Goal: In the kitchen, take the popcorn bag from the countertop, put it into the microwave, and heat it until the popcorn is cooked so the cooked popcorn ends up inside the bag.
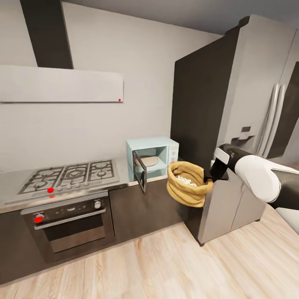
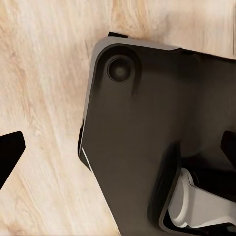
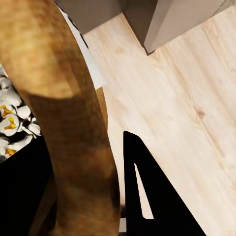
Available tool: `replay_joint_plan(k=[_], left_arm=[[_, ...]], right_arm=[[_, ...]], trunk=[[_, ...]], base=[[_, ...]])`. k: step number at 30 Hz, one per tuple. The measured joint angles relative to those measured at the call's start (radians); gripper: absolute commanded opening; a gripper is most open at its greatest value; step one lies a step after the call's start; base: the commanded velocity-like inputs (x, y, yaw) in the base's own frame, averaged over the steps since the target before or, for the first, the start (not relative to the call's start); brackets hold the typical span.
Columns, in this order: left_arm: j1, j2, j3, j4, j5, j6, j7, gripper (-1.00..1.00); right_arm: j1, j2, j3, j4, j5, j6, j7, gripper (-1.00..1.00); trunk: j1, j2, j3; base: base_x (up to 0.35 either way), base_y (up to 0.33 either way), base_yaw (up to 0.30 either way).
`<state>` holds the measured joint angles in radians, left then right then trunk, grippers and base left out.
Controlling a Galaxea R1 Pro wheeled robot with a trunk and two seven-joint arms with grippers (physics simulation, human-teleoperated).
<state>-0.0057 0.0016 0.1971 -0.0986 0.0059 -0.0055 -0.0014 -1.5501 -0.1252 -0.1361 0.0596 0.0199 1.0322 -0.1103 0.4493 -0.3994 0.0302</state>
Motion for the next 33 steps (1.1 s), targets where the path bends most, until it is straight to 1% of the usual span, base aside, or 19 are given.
replay_joint_plan(k=[10, 33], left_arm=[[0.0, 0.0, 0.0, 0.0, 0.0, 0.0, 0.0, 1.0], [0.0, 0.0, 0.0, 0.0, 0.0, 0.0, 0.0, 1.0]], right_arm=[[0.0, 0.0, 0.0, 0.0, 0.0, 0.0, 0.0, -1.0], [0.0, 0.0, 0.0, 0.0, 0.0, 0.0, 0.0, -1.0]], trunk=[[0.0, 0.0, 0.0], [0.0, 0.0, 0.0]], base=[[0.22, -0.196, 0.253], [0.22, -0.229, 0.253]])
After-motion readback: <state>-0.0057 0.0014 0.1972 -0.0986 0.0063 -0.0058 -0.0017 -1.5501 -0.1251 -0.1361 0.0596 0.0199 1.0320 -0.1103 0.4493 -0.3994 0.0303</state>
